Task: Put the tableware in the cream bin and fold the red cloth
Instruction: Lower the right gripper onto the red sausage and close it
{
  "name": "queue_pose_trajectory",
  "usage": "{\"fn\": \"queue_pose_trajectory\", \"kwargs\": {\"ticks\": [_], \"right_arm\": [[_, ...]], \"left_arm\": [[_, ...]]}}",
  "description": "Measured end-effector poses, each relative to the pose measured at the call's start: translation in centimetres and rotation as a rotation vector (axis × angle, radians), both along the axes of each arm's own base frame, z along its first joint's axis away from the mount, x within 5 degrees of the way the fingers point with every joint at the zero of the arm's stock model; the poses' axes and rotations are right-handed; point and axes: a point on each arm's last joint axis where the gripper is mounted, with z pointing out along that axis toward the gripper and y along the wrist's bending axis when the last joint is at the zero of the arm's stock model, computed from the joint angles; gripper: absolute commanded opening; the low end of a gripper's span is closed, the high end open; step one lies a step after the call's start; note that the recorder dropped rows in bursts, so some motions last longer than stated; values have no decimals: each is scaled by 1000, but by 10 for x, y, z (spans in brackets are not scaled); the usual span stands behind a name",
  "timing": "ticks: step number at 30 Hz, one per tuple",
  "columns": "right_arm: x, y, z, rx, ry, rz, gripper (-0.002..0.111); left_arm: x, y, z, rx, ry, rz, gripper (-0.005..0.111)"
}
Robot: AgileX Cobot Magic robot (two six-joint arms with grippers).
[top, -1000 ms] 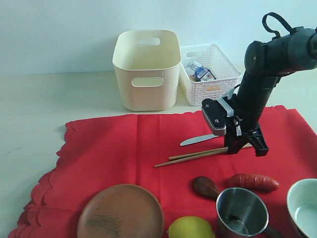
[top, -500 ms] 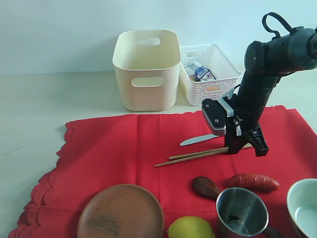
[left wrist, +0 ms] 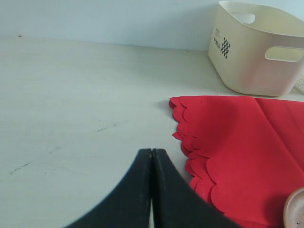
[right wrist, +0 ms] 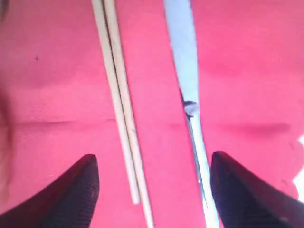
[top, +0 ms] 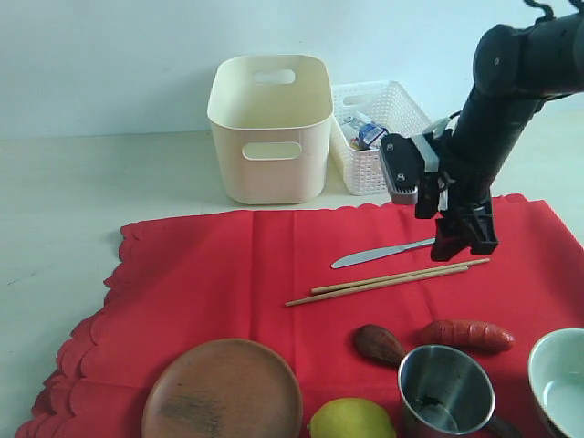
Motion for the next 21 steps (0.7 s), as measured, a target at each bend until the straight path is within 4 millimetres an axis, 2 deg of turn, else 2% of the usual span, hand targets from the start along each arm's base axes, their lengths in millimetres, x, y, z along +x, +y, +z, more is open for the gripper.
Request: {"fn": "queue_pose_trajectory", "kwargs": {"ticks": [4, 8, 12, 15, 21], "right_arm": [[-12, -1, 17, 13, 77, -72, 61], [-23, -2, 20, -9, 203, -185, 53], [-34, -5, 11, -33, 271, -247, 54], [-52, -9, -2, -64, 341, -287, 57], [-71, -14, -24, -85, 370, -340, 58]], "left_arm": [[0, 0, 0, 0, 0, 0, 0], [0, 0, 0, 0, 0, 0, 0], [0, 0, 0, 0, 0, 0, 0], [0, 0, 0, 0, 0, 0, 0], [0, 0, 0, 0, 0, 0, 0]]}}
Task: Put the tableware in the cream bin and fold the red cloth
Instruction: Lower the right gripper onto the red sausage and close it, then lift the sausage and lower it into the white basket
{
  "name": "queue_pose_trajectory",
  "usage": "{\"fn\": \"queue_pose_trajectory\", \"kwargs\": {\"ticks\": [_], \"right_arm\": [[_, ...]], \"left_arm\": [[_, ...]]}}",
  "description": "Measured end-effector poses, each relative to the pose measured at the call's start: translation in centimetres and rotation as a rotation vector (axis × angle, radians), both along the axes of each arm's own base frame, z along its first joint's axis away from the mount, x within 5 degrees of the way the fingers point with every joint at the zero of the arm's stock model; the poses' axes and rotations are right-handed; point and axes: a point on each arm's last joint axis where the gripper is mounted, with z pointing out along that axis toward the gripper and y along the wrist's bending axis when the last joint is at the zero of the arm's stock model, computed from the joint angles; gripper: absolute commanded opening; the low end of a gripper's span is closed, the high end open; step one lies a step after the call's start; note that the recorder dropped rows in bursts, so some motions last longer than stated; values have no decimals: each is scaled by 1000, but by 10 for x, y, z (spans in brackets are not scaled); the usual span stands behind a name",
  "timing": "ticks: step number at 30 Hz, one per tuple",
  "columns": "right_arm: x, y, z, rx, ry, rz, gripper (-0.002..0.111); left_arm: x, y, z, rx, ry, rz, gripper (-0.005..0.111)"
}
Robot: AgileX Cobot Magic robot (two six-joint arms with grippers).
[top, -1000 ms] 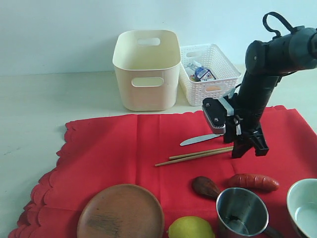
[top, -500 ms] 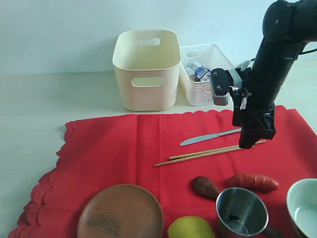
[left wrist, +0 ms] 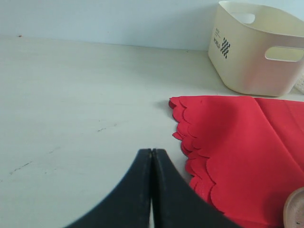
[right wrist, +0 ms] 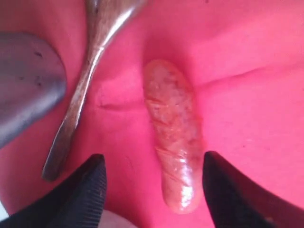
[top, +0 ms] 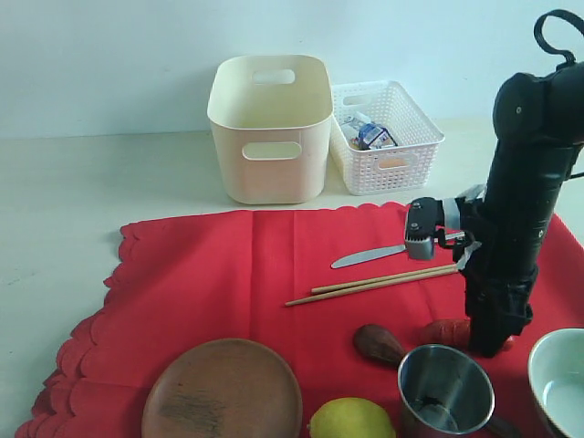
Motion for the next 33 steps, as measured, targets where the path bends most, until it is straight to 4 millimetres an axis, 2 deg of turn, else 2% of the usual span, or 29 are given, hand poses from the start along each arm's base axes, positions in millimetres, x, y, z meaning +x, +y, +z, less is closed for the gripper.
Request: {"fn": "queue_pose_trajectory", "kwargs": {"ticks": [4, 6, 8, 12, 17, 21, 26, 33], "right_arm": [[-5, -2, -14, -4, -44, -29, 57], [-5, -2, -18, -4, -74, -44, 48], [-5, -3, -20, -5, -90, -57, 27], [-5, -3, -21, -8, -98, -79, 1], [-5, -2, -21, -8, -92, -116, 0], [-2, 1, -9, 31, -157, -167, 0], [1, 3, 18, 80, -281, -231, 0], [8, 3, 51, 142, -470, -424, 0]], "left_arm": [[0, 0, 0, 0, 0, 0, 0], [0, 0, 0, 0, 0, 0, 0], [0, 0, 0, 0, 0, 0, 0], [0, 0, 0, 0, 0, 0, 0], [0, 0, 0, 0, 0, 0, 0], [0, 0, 0, 0, 0, 0, 0], [0, 0, 0, 0, 0, 0, 0], [0, 0, 0, 0, 0, 0, 0]]}}
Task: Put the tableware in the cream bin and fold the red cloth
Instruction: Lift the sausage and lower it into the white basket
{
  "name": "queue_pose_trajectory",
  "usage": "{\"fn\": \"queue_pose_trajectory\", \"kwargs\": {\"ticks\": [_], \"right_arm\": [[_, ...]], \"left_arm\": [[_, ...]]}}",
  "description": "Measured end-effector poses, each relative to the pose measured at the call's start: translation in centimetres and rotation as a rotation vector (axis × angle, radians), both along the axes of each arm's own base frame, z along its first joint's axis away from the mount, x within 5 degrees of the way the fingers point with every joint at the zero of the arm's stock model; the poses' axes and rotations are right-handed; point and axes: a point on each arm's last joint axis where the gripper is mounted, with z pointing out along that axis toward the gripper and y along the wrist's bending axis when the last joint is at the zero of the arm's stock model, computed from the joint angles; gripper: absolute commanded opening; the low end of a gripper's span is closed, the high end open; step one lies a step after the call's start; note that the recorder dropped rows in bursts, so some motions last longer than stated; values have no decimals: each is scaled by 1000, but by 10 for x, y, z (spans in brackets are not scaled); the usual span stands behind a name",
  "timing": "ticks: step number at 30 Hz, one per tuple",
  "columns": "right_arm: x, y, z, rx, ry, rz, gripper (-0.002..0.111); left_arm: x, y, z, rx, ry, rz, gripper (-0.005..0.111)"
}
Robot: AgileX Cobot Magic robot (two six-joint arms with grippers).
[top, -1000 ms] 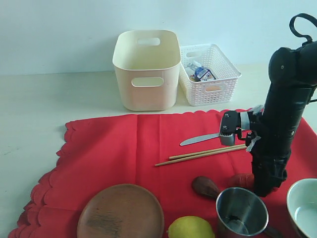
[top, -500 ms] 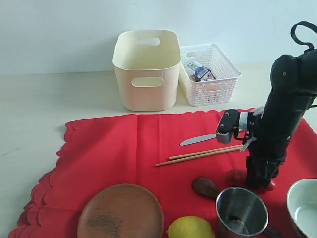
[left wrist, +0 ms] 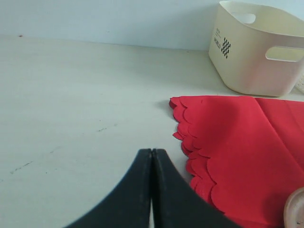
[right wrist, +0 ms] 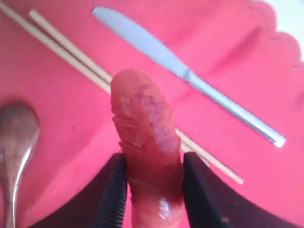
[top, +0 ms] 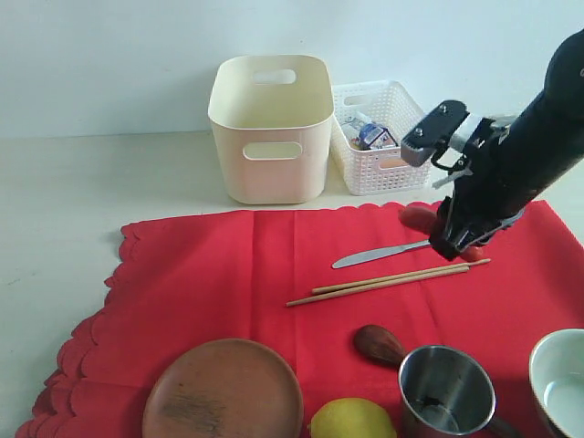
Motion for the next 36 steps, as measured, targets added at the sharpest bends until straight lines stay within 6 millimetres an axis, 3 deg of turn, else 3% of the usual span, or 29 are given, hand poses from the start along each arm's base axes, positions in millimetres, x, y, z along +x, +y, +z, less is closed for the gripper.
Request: {"fn": "queue_pose_trajectory", "kwargs": {"ticks": [6, 11, 15, 26, 36], "right_arm": [[20, 5, 34, 111, -101, -202, 0], [41, 14, 73, 251, -222, -275, 0], [66, 20, 87, 314, -281, -310, 0], [137, 34, 52, 332, -272, -348, 0], [189, 20, 14, 342, -284, -412, 0]], "left_arm": [[0, 0, 0, 0, 0, 0, 0], [0, 0, 0, 0, 0, 0, 0], [0, 0, 0, 0, 0, 0, 0], [0, 0, 0, 0, 0, 0, 0], [0, 0, 0, 0, 0, 0, 0]]}}
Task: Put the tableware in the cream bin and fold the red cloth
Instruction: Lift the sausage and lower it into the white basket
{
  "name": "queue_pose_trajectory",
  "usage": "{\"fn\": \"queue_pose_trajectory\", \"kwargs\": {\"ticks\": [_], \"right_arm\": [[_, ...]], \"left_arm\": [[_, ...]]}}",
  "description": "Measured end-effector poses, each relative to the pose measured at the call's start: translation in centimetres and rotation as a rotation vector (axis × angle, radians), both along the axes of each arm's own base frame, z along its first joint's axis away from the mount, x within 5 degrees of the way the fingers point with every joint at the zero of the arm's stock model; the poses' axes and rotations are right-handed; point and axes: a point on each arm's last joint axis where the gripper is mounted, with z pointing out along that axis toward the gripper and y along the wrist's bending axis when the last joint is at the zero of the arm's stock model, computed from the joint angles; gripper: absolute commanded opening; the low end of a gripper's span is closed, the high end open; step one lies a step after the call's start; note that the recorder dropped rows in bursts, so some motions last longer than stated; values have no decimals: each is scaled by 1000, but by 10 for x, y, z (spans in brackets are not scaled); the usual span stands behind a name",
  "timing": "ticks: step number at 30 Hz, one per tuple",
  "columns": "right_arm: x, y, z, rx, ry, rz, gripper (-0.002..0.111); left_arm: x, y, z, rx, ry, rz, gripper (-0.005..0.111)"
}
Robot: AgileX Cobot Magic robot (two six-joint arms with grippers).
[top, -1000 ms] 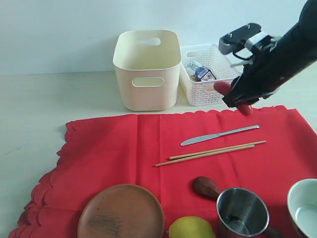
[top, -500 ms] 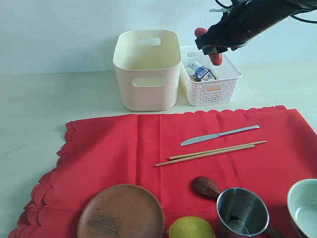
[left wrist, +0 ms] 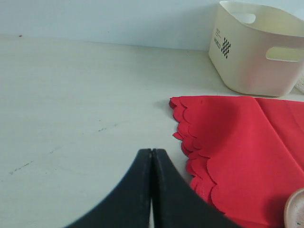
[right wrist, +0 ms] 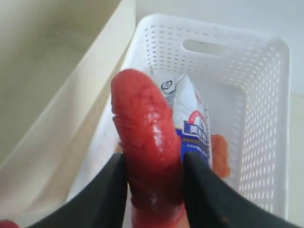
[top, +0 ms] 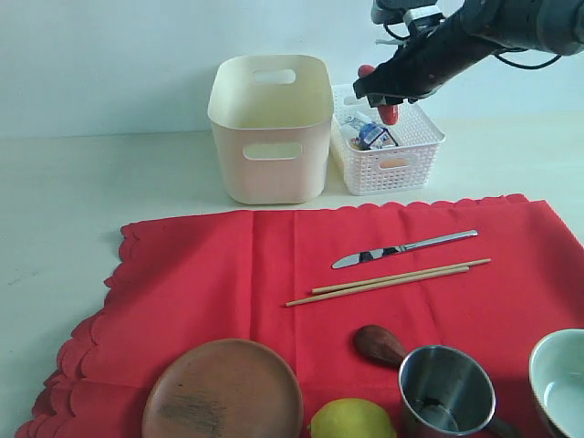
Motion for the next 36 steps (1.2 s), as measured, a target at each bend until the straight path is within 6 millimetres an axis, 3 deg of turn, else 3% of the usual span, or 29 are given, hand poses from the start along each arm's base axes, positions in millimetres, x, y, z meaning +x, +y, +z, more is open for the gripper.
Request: {"fn": "queue_pose_trajectory", "kwargs": {"ticks": [12, 18, 23, 27, 31, 36], "right_arm": [[22, 4, -42, -14, 57, 27, 0], [20, 5, -57, -64, 96, 100, 21], [20, 5, -57, -70, 92, 109, 44], [20, 5, -57, -70, 92, 109, 55], [19, 6, -53, -67, 97, 114, 60], [14, 6, -31, -61, 89, 121, 60]], "left_arm": [[0, 0, 0, 0, 0, 0, 0], [0, 0, 0, 0, 0, 0, 0], [0, 0, 0, 0, 0, 0, 0], [0, 0, 0, 0, 0, 0, 0], [0, 0, 0, 0, 0, 0, 0], [0, 0, 0, 0, 0, 0, 0]]}}
